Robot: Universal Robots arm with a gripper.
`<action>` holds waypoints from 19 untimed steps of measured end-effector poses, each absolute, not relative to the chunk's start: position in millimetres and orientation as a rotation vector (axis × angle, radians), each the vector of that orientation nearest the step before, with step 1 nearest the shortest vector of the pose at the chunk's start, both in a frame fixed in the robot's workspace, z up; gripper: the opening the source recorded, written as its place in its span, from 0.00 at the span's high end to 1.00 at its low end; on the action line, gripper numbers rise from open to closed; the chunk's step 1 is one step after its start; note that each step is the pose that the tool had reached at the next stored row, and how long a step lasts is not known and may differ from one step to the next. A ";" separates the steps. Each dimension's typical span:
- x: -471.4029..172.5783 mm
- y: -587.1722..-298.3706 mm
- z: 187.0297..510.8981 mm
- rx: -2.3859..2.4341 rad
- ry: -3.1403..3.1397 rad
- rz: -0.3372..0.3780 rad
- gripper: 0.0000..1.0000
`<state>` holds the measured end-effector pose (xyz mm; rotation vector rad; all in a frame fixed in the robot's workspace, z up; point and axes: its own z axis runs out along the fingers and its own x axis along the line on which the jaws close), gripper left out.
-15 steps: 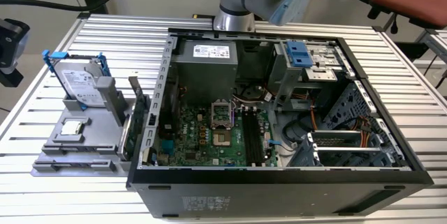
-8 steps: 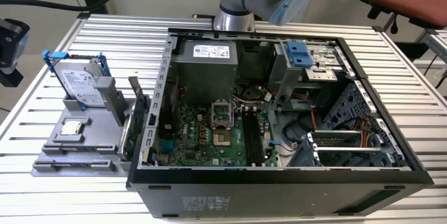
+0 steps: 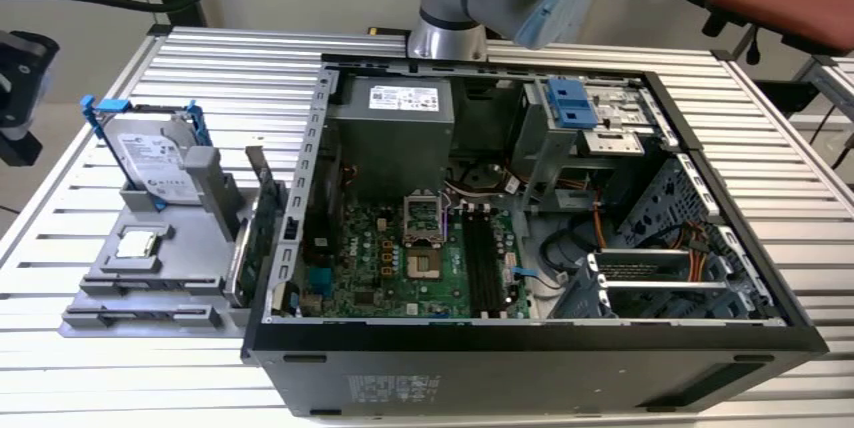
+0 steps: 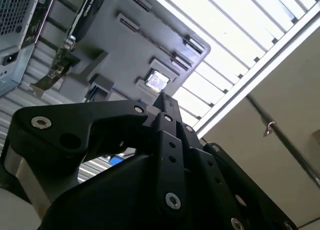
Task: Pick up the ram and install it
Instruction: 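Pick up the ram and move it above insertion slot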
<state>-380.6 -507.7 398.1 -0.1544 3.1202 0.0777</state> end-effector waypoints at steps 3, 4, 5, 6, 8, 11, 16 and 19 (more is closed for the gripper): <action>-380.6 -507.7 398.0 -0.240 3.116 0.078 1.00; -380.6 -507.7 398.0 -0.270 3.114 0.079 1.00; -380.6 -507.7 398.0 -0.299 3.112 0.079 1.00; -380.6 -507.7 398.0 -0.325 3.110 0.079 1.00; -380.6 -507.7 398.0 -0.381 3.104 0.079 1.00; -380.6 -507.7 398.0 -0.456 3.095 0.080 1.00; -380.6 -507.7 398.0 -0.584 3.076 0.080 1.00; -380.6 -507.7 398.0 -0.663 3.061 0.081 1.00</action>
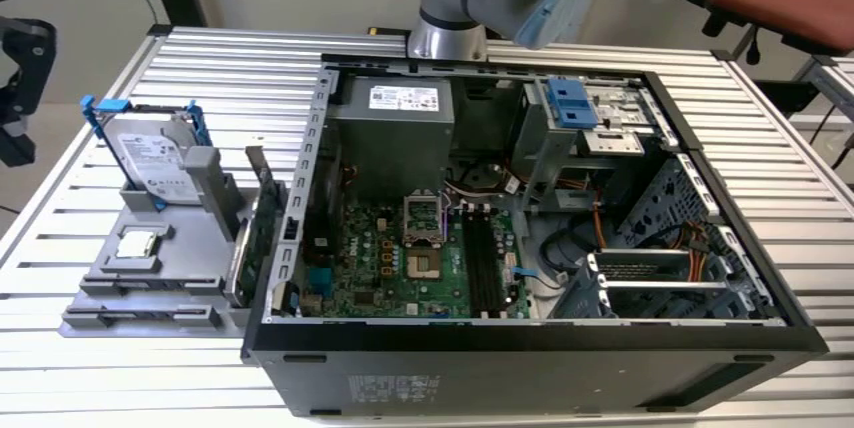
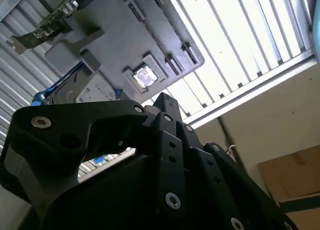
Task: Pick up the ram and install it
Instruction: 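Pick up the ram and move it above insertion slot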
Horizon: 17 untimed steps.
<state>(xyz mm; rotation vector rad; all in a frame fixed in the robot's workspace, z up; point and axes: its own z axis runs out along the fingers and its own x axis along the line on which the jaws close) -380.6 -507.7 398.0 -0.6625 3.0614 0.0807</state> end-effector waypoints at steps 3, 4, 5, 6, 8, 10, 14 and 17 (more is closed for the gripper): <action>-380.6 -507.7 398.0 -0.727 3.048 0.081 1.00; -380.6 -507.7 398.0 -0.749 3.043 0.081 1.00; -380.6 -507.7 398.0 -0.772 3.038 0.081 1.00; -380.6 -507.7 398.0 -0.795 3.032 0.081 1.00; -380.6 -507.7 398.0 -0.842 3.020 0.081 1.00; -380.6 -507.7 398.0 -0.892 3.007 0.082 1.00; -380.6 -507.7 398.0 -0.990 2.977 0.082 1.00; -380.6 -507.7 398.1 -1.063 2.954 0.082 1.00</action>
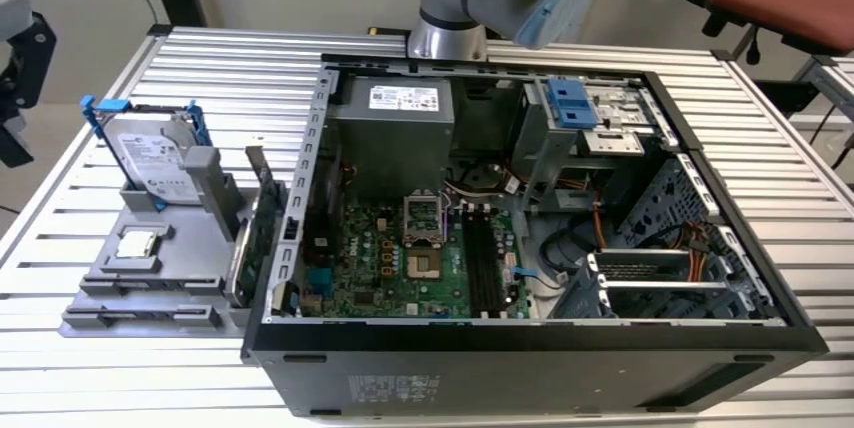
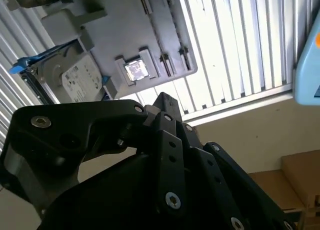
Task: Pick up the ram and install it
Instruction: 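Pick up the ram and move it above insertion slot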
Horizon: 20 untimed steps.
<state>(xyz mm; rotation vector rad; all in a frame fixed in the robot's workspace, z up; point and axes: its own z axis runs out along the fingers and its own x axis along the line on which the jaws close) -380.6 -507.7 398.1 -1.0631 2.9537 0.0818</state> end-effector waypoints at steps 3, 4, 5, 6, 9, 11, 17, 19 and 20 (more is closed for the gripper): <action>-380.6 -507.7 398.0 -1.136 2.928 0.082 1.00; -380.6 -507.7 398.0 -1.162 2.918 0.082 1.00; -380.6 -507.7 398.0 -1.187 2.908 0.082 1.00; -380.6 -507.7 398.0 -1.211 2.899 0.082 1.00; -380.6 -507.7 398.0 -1.288 2.867 0.082 1.00; -380.6 -507.7 398.0 -1.338 2.845 0.082 1.00; -380.5 -507.7 398.0 -1.488 2.773 0.078 1.00; -380.6 -507.7 398.0 -1.536 2.748 0.073 1.00; -380.6 -507.7 398.0 -1.559 2.735 0.070 1.00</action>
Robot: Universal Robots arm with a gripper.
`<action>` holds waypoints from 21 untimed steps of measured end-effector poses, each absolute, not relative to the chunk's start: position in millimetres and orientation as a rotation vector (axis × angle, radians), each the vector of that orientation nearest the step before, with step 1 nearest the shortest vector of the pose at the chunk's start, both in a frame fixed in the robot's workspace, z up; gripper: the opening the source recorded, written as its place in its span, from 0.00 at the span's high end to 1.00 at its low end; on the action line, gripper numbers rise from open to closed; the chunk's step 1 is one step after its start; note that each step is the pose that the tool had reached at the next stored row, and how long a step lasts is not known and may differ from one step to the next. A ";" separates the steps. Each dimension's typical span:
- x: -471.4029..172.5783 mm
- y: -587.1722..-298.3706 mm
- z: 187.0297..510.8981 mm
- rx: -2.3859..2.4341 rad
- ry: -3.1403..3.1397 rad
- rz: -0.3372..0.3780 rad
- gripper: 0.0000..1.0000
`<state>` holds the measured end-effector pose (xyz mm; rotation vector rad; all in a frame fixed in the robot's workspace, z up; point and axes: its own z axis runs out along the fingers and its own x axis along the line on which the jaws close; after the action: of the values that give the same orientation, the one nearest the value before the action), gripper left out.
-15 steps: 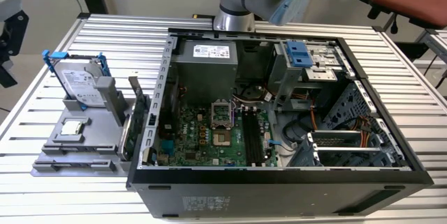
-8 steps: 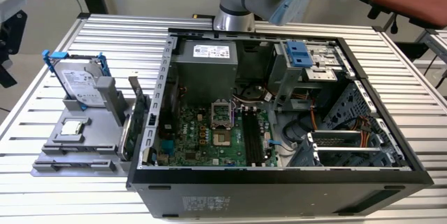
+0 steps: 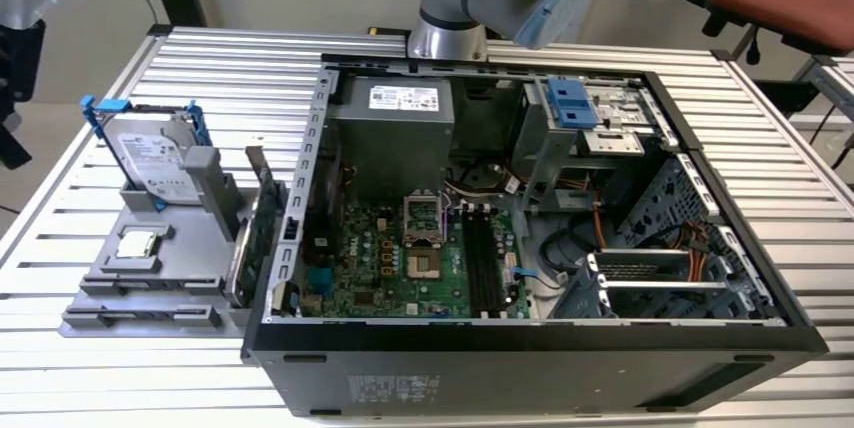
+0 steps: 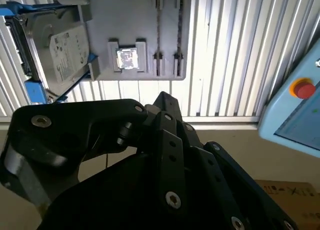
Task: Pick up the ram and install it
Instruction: 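Pick up the ram and move it above insertion slot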
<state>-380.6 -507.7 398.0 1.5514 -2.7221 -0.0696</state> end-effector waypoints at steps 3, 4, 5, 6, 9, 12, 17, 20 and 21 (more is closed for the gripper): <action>-380.6 -507.7 398.0 1.618 -2.684 -0.058 1.00; -380.6 -507.7 398.0 1.640 -2.671 -0.055 1.00; -380.6 -507.7 397.9 1.663 -2.658 -0.052 1.00; -380.6 -507.7 397.8 1.686 -2.643 -0.051 1.00; -380.6 -507.7 397.6 1.754 -2.598 -0.050 1.00; -380.6 -507.7 397.3 1.824 -2.548 -0.049 1.00; -380.6 -507.7 396.8 1.936 -2.463 -0.048 1.00; -380.6 -507.7 396.2 2.003 -2.408 -0.047 1.00; -380.6 -507.7 396.1 2.026 -2.389 -0.047 1.00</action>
<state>-380.6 -507.7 396.1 2.0257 -2.3890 -0.0468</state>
